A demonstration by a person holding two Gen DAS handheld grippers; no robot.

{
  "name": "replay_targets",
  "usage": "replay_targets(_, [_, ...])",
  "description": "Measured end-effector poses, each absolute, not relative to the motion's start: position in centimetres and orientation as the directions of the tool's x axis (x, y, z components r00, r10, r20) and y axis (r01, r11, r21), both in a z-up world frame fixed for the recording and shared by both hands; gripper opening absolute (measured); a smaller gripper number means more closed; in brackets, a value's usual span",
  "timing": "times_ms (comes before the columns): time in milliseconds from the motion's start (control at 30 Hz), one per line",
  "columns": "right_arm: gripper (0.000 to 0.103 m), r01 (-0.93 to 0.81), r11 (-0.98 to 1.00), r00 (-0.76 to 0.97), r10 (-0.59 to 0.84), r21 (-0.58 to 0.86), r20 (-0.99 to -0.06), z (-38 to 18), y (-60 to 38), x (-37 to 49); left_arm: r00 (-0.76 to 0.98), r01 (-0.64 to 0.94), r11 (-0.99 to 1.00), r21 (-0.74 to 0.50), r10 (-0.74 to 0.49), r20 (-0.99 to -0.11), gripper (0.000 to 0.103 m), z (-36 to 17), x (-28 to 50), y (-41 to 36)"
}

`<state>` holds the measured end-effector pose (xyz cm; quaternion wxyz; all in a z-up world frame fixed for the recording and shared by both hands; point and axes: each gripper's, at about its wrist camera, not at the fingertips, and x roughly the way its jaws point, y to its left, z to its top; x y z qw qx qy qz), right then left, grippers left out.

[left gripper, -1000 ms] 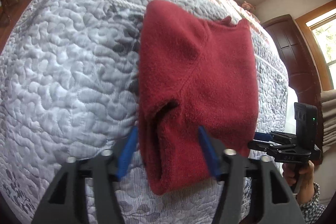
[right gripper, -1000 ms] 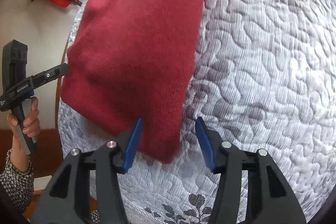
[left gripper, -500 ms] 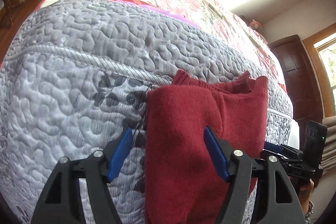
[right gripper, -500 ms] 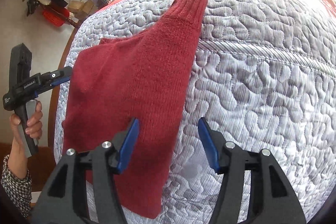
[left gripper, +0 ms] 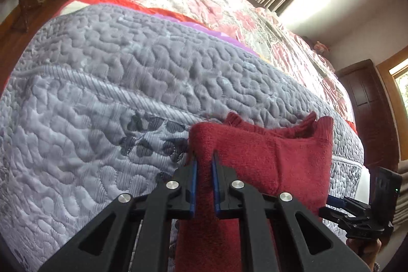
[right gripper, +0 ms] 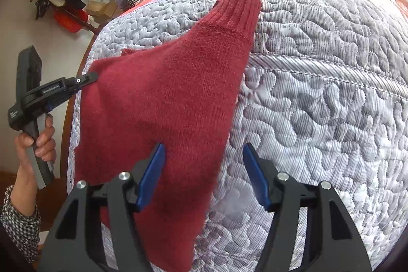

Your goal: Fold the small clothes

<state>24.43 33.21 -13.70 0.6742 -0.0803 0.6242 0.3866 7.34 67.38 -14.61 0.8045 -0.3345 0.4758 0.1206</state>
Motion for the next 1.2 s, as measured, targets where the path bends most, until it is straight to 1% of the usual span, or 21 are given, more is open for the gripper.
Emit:
replay_targets(133, [0.063, -0.621, 0.688, -0.085, 0.418, 0.376, -0.904, -14.2, 33.6, 24.4, 0.51, -0.513, 0.764, -0.392, -0.097, -0.855, 0.01, -15.4, 7.0, 66.9])
replay_targets(200, [0.063, -0.618, 0.688, -0.091, 0.418, 0.38, -0.904, -14.2, 33.7, 24.5, 0.503, -0.507, 0.767, -0.393, -0.106, -0.857, 0.011, -15.4, 7.0, 66.8])
replay_targets(267, [0.063, -0.617, 0.689, -0.093, 0.415, 0.38, -0.905, -14.1, 33.8, 24.6, 0.496, -0.501, 0.767, -0.401, -0.125, -0.859, 0.019, -14.9, 6.9, 66.9])
replay_targets(300, [0.065, -0.618, 0.689, -0.092, 0.415, 0.378, -0.905, -13.8, 33.7, 24.7, 0.495, -0.498, 0.769, -0.401, -0.127, -0.86, 0.027, -14.4, 6.8, 66.9])
replay_targets(367, [0.066, -0.618, 0.688, -0.087, 0.422, 0.382, -0.902, -13.0, 33.2, 24.7, 0.506, -0.479, 0.775, -0.413, -0.141, -0.851, 0.04, -13.2, 6.2, 66.8])
replay_targets(433, [0.067, -0.621, 0.68, -0.082, 0.438, 0.39, -0.895, -12.2, 32.6, 24.5, 0.513, -0.45, 0.776, -0.442, -0.181, -0.839, 0.063, -12.3, 5.2, 66.7])
replay_targets(500, [0.071, -0.623, 0.684, -0.068, 0.438, 0.381, -0.897, -11.6, 32.0, 24.2, 0.504, -0.426, 0.786, -0.448, -0.204, -0.839, 0.069, -11.9, 4.0, 66.2])
replay_targets(567, [0.071, -0.622, 0.685, -0.067, 0.436, 0.379, -0.897, -11.6, 31.3, 23.9, 0.479, -0.416, 0.792, -0.447, -0.227, -0.848, 0.071, -12.3, 3.0, 65.9])
replay_targets(667, [0.072, -0.616, 0.685, -0.081, 0.437, 0.39, -0.896, -12.0, 30.5, 23.2, 0.462, -0.404, 0.771, -0.492, -0.292, -0.837, 0.072, -13.4, 1.7, 65.4])
replay_targets(767, [0.074, -0.603, 0.678, -0.113, 0.449, 0.42, -0.887, -12.7, 30.4, 22.6, 0.459, -0.401, 0.754, -0.52, -0.326, -0.827, 0.073, -14.6, 1.5, 65.1])
replay_targets(867, [0.074, -0.595, 0.684, -0.131, 0.435, 0.421, -0.891, -13.7, 30.9, 22.4, 0.461, -0.376, 0.72, -0.584, -0.401, -0.791, 0.073, -15.7, 2.4, 64.6])
replay_targets(1000, [0.074, -0.598, 0.678, -0.144, 0.433, 0.427, -0.89, -14.2, 31.7, 22.3, 0.437, -0.372, 0.717, -0.59, -0.425, -0.793, 0.073, -17.2, 4.2, 63.8])
replay_targets(1100, [0.074, -0.596, 0.678, -0.154, 0.43, 0.431, -0.89, -14.6, 32.4, 22.4, 0.405, -0.377, 0.71, -0.594, -0.451, -0.796, 0.075, -18.7, 5.2, 63.3])
replay_targets(1200, [0.074, -0.598, 0.675, -0.164, 0.425, 0.432, -0.89, -15.2, 33.0, 22.4, 0.401, -0.366, 0.707, -0.605, -0.467, -0.788, 0.075, -19.0, 5.8, 62.5])
